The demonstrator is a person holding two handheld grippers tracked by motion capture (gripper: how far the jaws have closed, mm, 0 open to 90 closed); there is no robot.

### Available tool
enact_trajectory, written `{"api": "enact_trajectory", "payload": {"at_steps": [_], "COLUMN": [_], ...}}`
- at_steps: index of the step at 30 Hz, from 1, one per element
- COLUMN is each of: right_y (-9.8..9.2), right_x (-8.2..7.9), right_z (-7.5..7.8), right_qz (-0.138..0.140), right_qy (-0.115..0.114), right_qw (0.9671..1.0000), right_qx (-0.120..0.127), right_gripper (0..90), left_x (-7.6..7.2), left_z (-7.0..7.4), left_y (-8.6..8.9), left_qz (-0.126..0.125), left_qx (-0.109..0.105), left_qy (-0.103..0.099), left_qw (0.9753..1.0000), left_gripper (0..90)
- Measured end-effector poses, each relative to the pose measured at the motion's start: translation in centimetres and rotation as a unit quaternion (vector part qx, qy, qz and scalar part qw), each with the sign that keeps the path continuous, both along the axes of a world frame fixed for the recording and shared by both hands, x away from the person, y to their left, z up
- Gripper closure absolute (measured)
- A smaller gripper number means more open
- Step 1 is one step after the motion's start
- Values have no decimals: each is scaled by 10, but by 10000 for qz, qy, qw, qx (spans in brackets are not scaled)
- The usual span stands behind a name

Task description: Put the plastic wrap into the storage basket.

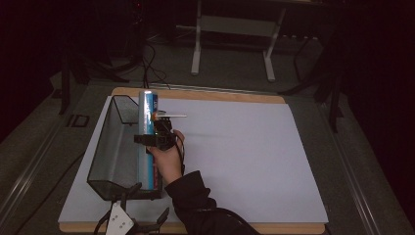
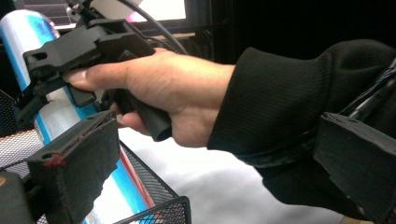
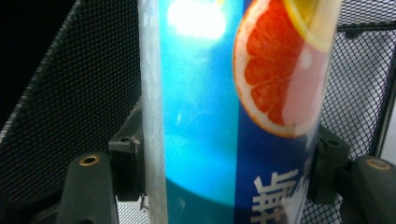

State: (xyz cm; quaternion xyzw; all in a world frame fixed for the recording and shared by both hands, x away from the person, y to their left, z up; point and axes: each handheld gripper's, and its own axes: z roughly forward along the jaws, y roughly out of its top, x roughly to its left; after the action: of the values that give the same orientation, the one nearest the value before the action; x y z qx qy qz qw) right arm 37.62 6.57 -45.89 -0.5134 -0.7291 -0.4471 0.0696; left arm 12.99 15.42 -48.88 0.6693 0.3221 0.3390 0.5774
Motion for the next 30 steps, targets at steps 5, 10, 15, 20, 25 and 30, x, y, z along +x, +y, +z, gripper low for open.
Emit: {"api": "enact_trajectory", "payload": {"at_steps": [5, 10, 15, 20, 25, 30], "right_y": [6, 5, 8, 12, 12, 9], "right_x": [4, 11, 13, 11, 12, 12], "right_z": [-4, -9, -15, -22, -22, -12], "right_qz": [-80, -249, -325, -395, -313, -28], "right_qy": [-4, 224, 121, -94, -233, -809], "right_qw": [9998, 9992, 9982, 9963, 9958, 9923], "right_qx": [-159, -215, -496, -755, -824, -934], "right_gripper": [312, 309, 299, 287, 264, 112], "left_x": [0, 0, 0, 0, 0, 1], "left_z": [-1, 0, -1, -1, -1, -1], "left_y": [0, 0, 0, 0, -1, -1], "left_qz": [-13, -23, -35, -40, -60, -58], "left_qx": [5, 2, 43, 29, 40, 30], "left_qy": [18, 21, 48, 58, 52, 74], "left_qw": [10000, 10000, 10000, 10000, 10000, 10000], "left_gripper": [11, 11, 12, 11, 11, 12]}}
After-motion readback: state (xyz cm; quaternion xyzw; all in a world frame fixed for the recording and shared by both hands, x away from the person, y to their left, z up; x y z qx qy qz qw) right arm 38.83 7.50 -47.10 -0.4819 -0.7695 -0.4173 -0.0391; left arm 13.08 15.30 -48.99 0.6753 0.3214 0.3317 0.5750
